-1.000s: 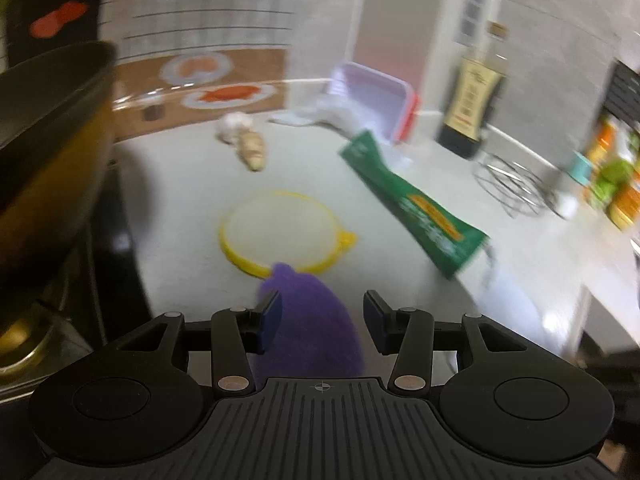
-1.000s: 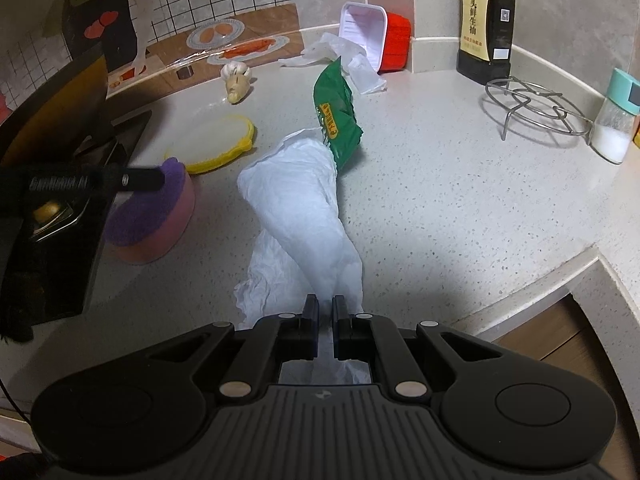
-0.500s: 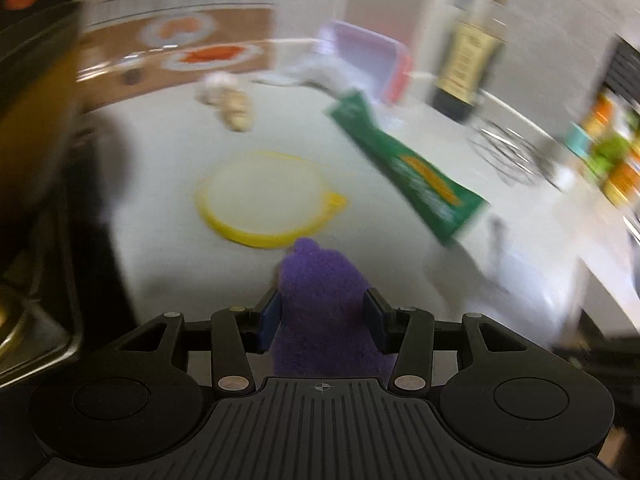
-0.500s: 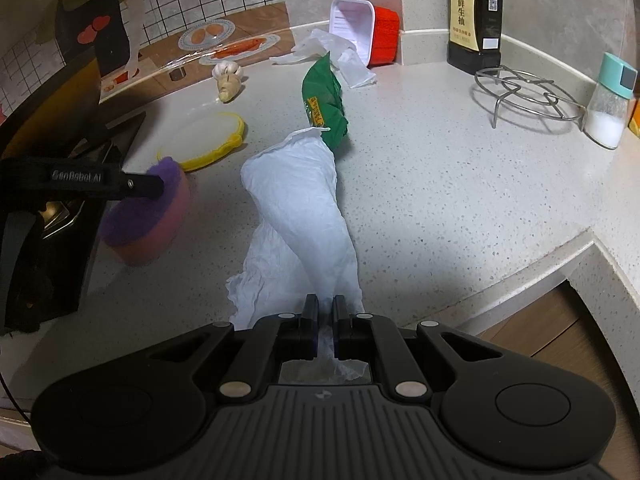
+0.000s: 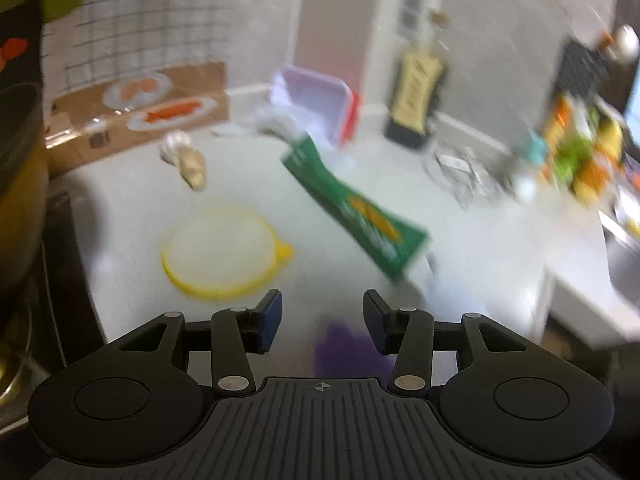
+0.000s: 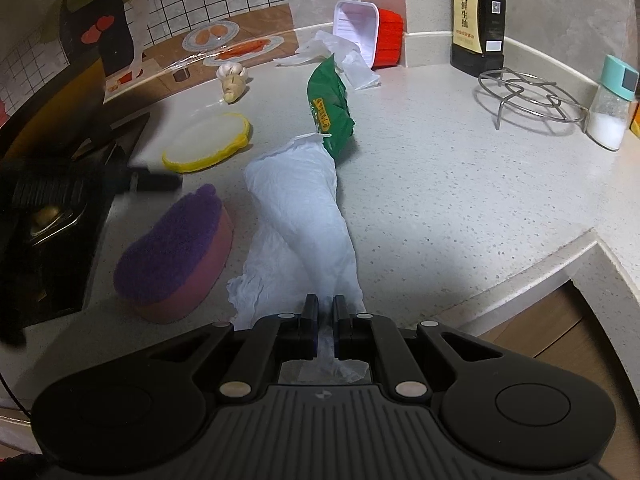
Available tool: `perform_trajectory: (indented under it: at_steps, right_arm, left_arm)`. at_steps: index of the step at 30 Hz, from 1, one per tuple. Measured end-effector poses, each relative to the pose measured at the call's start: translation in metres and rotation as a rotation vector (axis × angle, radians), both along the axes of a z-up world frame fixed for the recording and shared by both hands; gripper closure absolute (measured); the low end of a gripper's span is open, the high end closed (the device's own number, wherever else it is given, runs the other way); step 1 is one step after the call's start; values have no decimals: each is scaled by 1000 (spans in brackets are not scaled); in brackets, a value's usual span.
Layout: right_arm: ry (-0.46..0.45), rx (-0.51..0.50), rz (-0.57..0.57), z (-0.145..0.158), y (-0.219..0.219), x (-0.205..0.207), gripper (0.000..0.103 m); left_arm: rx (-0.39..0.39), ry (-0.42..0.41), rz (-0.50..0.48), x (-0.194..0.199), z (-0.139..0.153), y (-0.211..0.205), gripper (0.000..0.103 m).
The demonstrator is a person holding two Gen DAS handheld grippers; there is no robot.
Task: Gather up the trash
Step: 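Hold the white tissue in the right gripper while the left gripper moves toward the yellow lid, then lower the left gripper onto the yellow-rimmed mesh lid and grasp its rim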
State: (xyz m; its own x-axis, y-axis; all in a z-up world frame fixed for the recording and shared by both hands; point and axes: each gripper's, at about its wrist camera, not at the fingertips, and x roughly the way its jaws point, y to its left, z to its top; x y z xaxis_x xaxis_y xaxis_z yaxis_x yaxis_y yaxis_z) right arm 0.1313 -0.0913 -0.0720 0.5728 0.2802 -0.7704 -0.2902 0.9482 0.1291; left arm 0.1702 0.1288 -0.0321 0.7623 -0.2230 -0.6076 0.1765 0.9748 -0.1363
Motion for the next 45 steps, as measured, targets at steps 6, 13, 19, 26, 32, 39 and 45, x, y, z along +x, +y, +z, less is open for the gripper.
perform_trajectory:
  at_steps: [6, 13, 19, 26, 32, 39, 45]
  right_arm:
    - [-36, -24, 8, 3, 0, -6, 96]
    - [-58, -33, 9, 1, -3, -7, 96]
    - [-33, 5, -6, -2, -12, -2, 96]
    - [-36, 8, 9, -5, -10, 3, 96]
    - [-37, 18, 17, -6, -13, 3, 95]
    - [-40, 23, 22, -7, -13, 4, 93]
    - [-41, 26, 23, -7, -13, 2, 93]
  left_arm:
    - [149, 22, 61, 66, -10, -2, 53]
    - [151, 139, 211, 117, -34, 25, 53]
    - [81, 133, 11, 104, -35, 11, 52]
    - [173, 97, -154, 92, -38, -15, 52]
    - [223, 79, -261, 84, -20, -33, 53]
    - [394, 86, -362, 78, -44, -63, 48]
    - [369, 100, -370, 79, -43, -58, 49]
